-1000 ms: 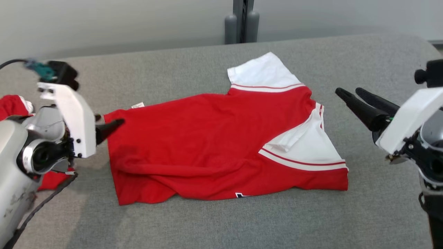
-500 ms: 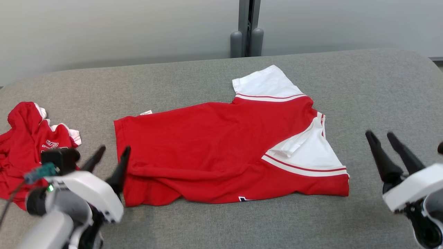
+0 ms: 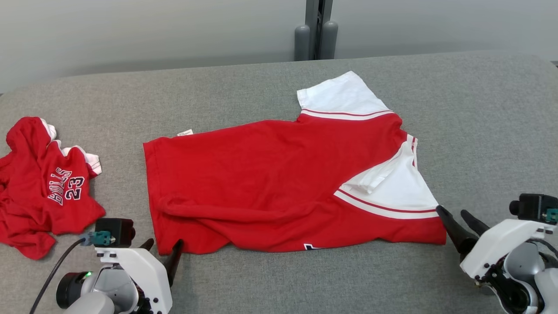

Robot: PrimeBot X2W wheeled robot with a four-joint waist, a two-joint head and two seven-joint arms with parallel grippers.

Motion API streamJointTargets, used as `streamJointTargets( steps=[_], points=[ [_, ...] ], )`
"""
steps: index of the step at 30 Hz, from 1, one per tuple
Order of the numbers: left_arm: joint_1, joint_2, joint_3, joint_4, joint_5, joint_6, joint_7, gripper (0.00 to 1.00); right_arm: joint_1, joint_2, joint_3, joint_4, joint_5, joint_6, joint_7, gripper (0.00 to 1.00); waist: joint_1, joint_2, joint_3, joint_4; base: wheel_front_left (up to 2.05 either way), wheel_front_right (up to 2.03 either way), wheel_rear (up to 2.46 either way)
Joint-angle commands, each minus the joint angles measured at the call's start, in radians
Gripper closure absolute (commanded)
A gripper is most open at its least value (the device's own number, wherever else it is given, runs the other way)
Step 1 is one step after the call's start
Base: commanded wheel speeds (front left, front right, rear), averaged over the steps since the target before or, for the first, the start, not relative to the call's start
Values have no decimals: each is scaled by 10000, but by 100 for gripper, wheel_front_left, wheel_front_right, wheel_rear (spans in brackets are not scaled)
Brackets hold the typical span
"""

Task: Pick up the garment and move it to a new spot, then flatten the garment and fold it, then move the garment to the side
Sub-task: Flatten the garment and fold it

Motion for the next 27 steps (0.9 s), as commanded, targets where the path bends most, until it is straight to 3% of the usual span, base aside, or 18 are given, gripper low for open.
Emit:
streamJointTargets(
  steps=[1, 8, 14, 17, 18, 19, 20, 22, 23, 27],
  points=[
    [-180, 49, -45, 55, -6, -8, 123, 0, -180, -27, 42, 176, 93, 1, 36, 0, 0, 0, 28, 9, 0, 0, 0],
    [-554, -54, -380, 245, 238, -271, 360, 0, -743, -21, 630, 1155, 513, 1, 99, 0, 0, 0, 162, 41, 0, 0, 0],
    [-722, -134, -438, 608, 215, -5, 644, 0, -1067, 15, 1042, 1771, 726, 1, 118, 0, 0, 0, 277, 46, 0, 0, 0],
    [-758, -205, -483, 800, 108, -90, 780, 0, -1178, 68, 1277, 1971, 875, 1, 160, 0, 0, 0, 306, 38, 0, 0, 0],
    [-774, -238, -526, 823, 90, -173, 773, 51, -1249, 48, 1411, 2061, 979, 1, 103, 0, 0, 0, 320, 45, 0, 0, 0],
    [-778, -244, -530, 808, 118, -178, 720, 71, -1265, 33, 1474, 2089, 1027, 1, 94, 9, 0, 0, 318, 51, 0, 0, 0],
    [-787, -240, -515, 778, 176, -164, 629, 100, -1276, 8, 1525, 2112, 1076, 1, 72, 34, 0, 0, 312, 56, 0, 0, 0],
    [-771, -226, -513, 710, 231, -133, 549, 100, -1301, -36, 1636, 2149, 1180, 1, 20, 69, 0, 0, 268, 72, 0, 0, 0],
    [-738, -235, -511, 644, 239, -104, 532, 100, -1298, -57, 1696, 2166, 1225, 1, -2, 100, 0, 0, 241, 82, 0, 0, 0],
    [-512, -228, -479, 445, 174, 2, 451, 100, -1228, -183, 1844, 2260, 1437, 1, -121, 100, 0, 0, 65, 137, 0, 0, 0]
  ],
)
